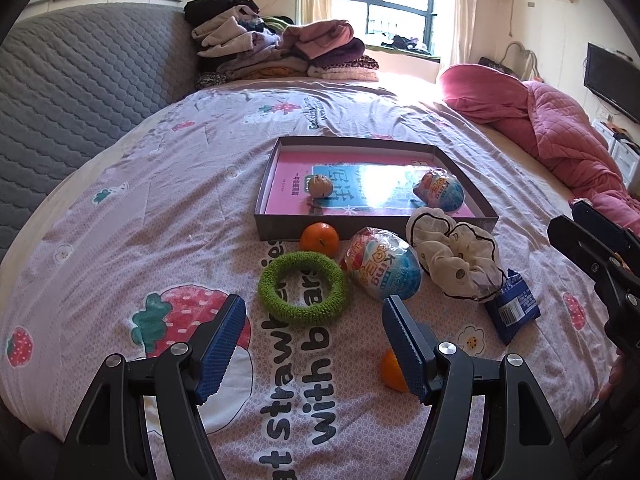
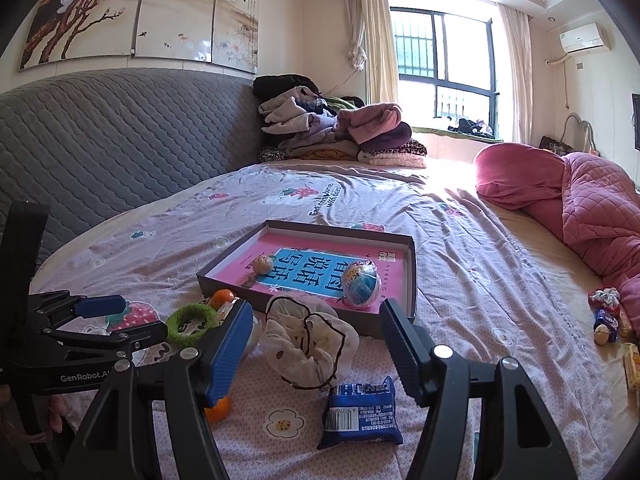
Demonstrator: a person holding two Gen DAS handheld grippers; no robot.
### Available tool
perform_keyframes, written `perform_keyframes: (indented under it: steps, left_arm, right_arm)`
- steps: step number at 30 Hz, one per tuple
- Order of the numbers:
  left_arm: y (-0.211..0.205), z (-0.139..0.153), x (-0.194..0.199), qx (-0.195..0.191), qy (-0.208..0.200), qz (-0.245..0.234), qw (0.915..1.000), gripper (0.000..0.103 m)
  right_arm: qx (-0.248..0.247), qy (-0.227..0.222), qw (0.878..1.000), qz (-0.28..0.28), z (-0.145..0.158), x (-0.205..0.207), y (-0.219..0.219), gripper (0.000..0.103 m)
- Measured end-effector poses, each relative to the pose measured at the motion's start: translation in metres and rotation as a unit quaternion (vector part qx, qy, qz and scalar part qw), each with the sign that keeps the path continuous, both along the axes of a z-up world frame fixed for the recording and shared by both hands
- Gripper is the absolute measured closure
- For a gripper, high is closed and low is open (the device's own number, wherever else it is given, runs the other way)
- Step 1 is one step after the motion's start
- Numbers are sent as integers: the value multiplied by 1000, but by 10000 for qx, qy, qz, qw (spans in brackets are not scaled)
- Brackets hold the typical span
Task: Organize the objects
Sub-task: 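Move the left tool toward the green fuzzy ring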
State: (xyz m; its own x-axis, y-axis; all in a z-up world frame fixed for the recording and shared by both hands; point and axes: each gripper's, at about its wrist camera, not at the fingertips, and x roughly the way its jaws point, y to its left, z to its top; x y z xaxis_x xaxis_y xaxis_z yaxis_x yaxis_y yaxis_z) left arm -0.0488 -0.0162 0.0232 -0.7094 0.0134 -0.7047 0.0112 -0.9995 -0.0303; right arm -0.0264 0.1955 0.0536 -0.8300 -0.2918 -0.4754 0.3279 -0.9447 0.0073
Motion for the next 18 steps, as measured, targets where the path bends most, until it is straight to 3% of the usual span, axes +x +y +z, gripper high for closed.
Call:
perform_keyframes:
  steps: [18]
  left_arm:
    - [-4,-23,-10,-10,-473,-93,9988,31]
  right_arm:
    - [126,-322,9994,-26,-15,-9,-1,38]
